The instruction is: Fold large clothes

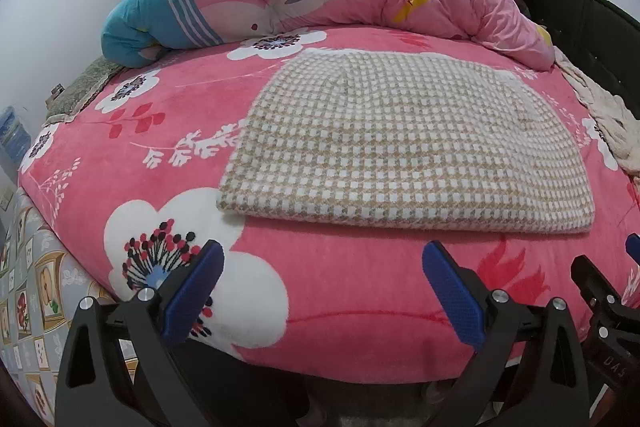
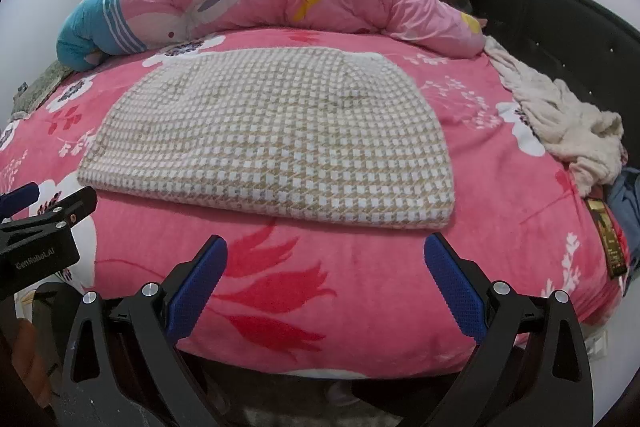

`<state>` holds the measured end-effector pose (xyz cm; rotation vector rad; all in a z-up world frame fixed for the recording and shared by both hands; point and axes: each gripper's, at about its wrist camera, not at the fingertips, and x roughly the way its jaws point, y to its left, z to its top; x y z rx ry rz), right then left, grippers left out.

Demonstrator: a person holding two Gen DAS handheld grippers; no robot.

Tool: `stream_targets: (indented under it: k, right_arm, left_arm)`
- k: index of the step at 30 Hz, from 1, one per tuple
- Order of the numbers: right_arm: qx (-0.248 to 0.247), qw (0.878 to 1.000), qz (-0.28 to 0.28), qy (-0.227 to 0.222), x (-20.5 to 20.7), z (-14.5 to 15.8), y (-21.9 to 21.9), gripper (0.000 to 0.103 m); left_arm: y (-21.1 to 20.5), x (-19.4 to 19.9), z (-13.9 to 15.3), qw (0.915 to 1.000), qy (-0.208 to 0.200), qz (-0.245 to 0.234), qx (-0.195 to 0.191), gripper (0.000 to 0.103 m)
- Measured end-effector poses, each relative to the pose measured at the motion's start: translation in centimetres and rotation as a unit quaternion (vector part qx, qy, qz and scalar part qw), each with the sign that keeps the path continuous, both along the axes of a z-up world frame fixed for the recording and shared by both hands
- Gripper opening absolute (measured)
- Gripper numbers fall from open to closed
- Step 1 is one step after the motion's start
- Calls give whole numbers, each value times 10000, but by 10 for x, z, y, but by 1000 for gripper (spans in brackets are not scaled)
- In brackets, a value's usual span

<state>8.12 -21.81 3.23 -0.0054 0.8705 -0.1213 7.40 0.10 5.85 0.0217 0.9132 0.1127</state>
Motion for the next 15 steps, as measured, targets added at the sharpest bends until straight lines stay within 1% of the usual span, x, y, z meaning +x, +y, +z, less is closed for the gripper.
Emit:
stream_targets:
  k: [15]
  right_arm:
    - [7, 10000, -50, 18, 0, 1, -2, 95]
  left_arm:
    - [0, 0, -1, 10000, 9, -10, -6, 98]
